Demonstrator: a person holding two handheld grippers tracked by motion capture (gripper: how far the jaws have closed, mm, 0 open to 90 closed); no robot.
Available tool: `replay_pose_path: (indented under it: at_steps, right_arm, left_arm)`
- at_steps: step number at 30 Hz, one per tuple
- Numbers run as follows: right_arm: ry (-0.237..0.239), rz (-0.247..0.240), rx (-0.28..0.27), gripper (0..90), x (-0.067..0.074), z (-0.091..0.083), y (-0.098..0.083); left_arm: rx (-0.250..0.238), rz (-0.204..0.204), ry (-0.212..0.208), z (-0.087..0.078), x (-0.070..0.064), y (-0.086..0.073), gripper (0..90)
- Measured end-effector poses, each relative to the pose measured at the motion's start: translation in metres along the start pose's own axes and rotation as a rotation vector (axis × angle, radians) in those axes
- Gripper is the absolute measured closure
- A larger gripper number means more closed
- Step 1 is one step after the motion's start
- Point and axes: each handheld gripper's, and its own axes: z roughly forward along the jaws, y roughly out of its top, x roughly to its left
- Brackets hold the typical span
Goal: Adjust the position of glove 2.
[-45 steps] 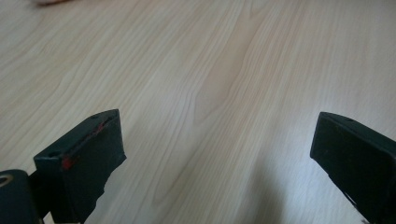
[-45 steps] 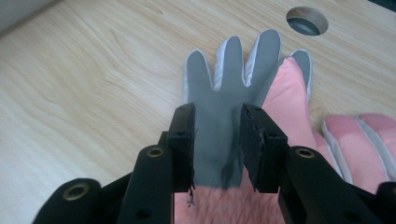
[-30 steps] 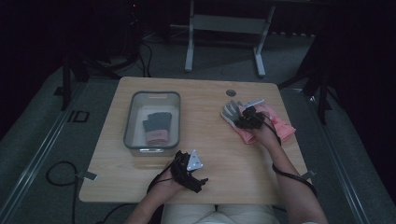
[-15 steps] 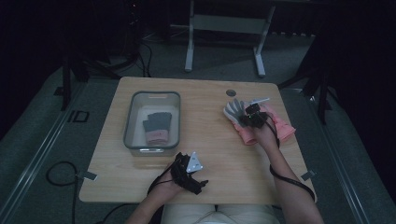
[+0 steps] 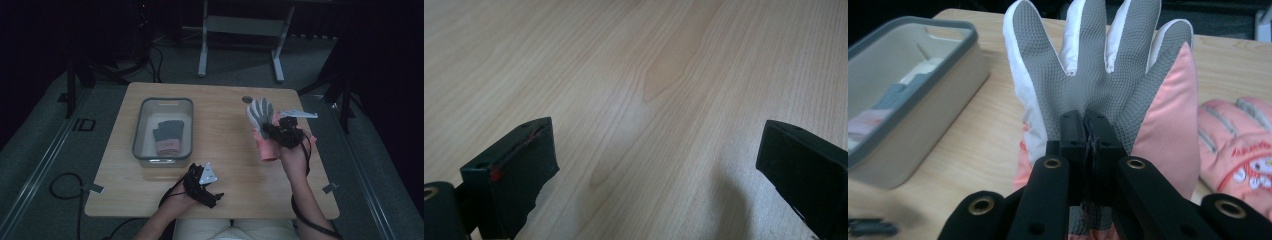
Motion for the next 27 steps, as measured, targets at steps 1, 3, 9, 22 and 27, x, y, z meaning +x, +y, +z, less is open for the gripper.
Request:
replay_pose_path:
  at_steps: [1,3,9,22,27]
  right_arm:
    - [0.0,0.0,0.0,87.3,0.0,0.0,0.0]
    - [-0.016,0.024,-0.01,87.3,0.013,-0.011,-0.01]
    - [-0.043,0.111,0.008,87.3,0.022,-0.004,-0.042]
    - [-0.042,0.154,0.141,87.2,0.04,0.062,-0.067]
    - [-0.053,0.173,0.171,87.0,0.041,0.087,-0.064]
  left_arm:
    - [0.0,0.0,0.0,0.0,0.0,0.0,2.2]
    - [-0.006,0.018,0.006,0.0,-0.001,0.001,2.2]
    - [-0.055,0.005,0.003,-0.004,-0.001,0.003,2.2]
    - [-0.063,0.019,-0.003,-0.002,-0.001,0.001,2.2]
    - [-0.064,0.029,0.001,-0.002,-0.001,0.0,2.2]
